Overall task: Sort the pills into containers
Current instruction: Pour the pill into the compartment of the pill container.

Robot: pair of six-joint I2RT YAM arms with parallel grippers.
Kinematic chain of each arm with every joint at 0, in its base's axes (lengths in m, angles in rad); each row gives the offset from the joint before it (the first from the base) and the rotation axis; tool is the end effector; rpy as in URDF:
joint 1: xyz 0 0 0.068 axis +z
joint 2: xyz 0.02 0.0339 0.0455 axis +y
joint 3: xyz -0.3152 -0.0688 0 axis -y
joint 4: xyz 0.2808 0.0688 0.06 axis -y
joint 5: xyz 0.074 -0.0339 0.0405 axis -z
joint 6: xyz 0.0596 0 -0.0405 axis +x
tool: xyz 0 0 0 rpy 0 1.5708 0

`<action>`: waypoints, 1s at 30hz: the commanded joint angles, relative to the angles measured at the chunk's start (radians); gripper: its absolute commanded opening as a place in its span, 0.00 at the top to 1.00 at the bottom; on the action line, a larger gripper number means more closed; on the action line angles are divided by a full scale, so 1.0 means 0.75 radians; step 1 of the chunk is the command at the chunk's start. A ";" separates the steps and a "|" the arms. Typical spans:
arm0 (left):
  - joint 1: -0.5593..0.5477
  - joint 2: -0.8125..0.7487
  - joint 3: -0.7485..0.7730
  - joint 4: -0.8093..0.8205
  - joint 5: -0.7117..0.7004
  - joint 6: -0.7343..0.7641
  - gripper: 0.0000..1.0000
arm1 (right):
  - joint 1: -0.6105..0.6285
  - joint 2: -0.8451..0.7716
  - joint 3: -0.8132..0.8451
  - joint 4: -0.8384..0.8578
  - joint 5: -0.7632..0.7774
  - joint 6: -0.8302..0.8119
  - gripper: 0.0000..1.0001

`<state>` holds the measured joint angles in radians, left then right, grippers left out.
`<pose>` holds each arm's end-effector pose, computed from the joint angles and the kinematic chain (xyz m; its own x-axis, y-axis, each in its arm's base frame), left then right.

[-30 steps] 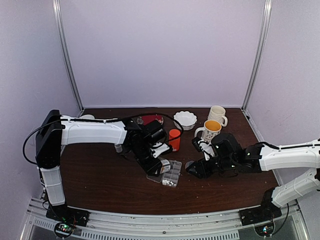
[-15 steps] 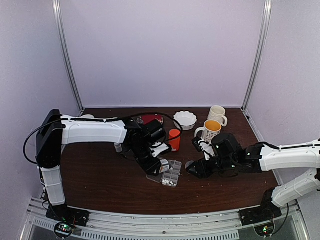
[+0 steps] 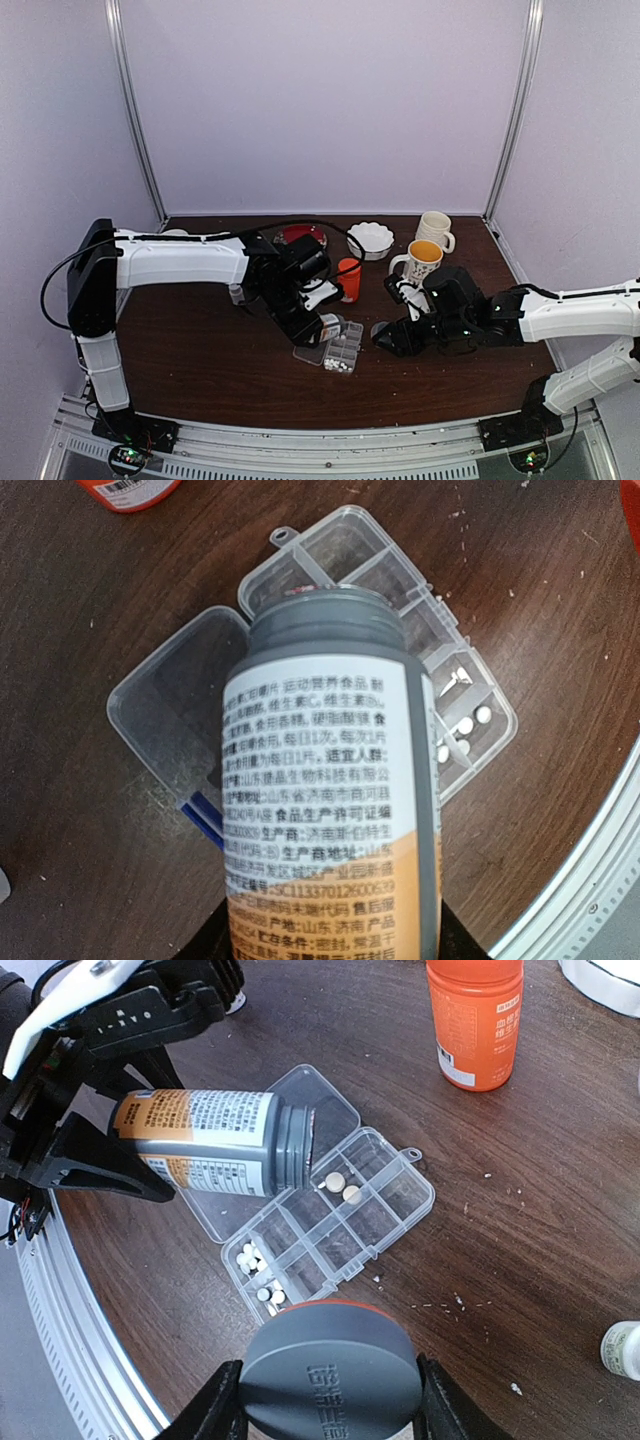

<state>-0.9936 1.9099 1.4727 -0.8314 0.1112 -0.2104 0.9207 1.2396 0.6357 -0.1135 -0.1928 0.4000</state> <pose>0.2369 -0.3759 0.2190 -0.6872 0.6749 -0.2689 0.7233 0.6704 -0.1658 0.1619 0.2318 0.2144 -0.7048 -0.2954 -0.6450 -0.6451 0.6451 0.4095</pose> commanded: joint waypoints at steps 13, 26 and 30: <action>0.004 -0.036 0.003 0.024 0.009 0.011 0.98 | 0.004 -0.013 0.008 0.013 0.016 0.005 1.00; -0.004 0.008 0.036 -0.016 0.057 -0.003 0.99 | 0.004 -0.024 0.000 0.012 0.016 0.011 1.00; -0.012 -0.027 0.046 0.013 0.054 -0.003 0.98 | 0.004 -0.028 -0.001 0.009 0.017 0.013 1.00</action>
<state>-0.9966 1.9125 1.4868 -0.8551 0.1326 -0.2085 0.9207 1.2396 0.6357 -0.1154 -0.1932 0.4004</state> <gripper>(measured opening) 0.463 0.524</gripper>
